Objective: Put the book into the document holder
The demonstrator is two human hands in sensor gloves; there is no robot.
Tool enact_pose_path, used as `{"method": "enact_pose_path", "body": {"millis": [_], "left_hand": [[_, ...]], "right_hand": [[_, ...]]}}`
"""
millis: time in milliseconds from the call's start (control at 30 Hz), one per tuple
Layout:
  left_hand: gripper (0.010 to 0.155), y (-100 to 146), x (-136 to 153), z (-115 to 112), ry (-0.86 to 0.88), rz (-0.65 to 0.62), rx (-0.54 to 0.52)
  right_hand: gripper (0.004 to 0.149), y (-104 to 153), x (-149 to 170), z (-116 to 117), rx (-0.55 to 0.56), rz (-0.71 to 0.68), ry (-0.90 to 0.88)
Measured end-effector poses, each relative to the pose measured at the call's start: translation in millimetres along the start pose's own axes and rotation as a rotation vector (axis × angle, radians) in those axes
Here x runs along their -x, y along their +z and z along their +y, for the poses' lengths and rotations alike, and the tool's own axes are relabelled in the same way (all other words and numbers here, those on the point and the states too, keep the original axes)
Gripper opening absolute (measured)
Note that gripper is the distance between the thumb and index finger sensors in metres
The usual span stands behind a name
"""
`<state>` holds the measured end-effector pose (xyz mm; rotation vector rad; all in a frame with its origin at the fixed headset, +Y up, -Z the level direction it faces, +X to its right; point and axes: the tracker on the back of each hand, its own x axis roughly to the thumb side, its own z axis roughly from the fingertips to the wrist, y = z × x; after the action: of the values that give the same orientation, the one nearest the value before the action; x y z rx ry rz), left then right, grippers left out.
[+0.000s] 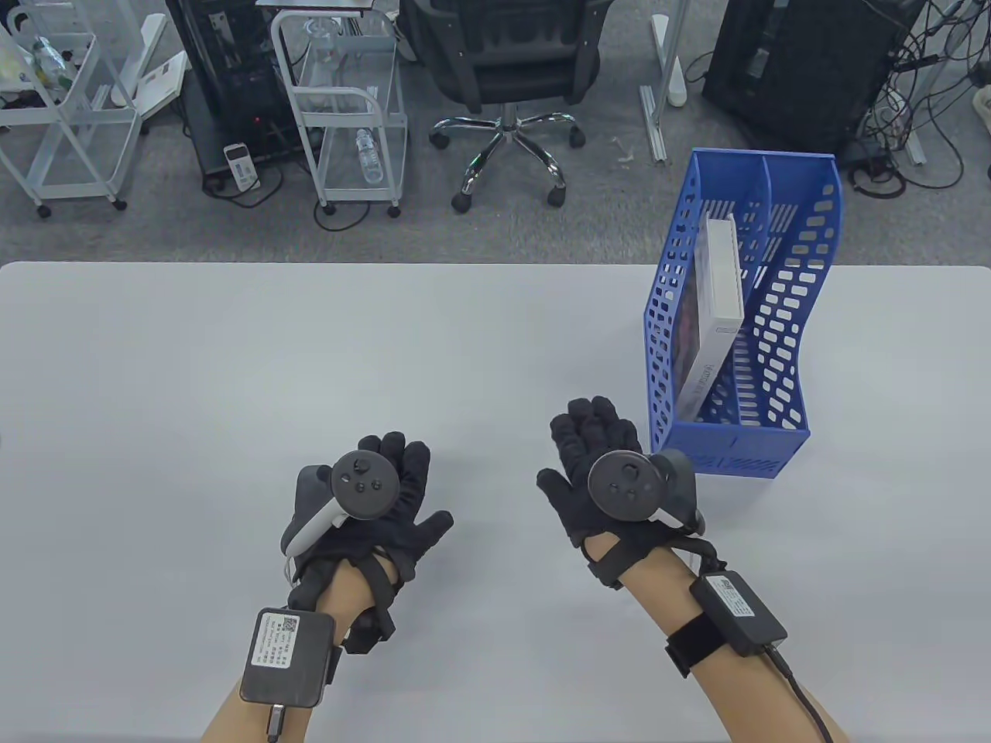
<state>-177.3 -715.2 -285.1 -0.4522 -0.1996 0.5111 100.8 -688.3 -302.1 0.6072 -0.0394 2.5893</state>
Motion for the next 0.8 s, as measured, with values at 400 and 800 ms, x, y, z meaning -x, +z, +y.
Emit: {"method": "enact_pose_path", "body": {"millis": [400, 800], "left_hand": [[0.088, -7, 12, -8, -0.032, 0.056, 0.034], [0.088, -8, 11, -10, -0.042, 0.054, 0.041]], "right_hand": [[0.078, 10, -20, 53, -0.307, 0.034, -0.001], [0.08, 12, -22, 45, -0.278, 0.022, -0.035]]}}
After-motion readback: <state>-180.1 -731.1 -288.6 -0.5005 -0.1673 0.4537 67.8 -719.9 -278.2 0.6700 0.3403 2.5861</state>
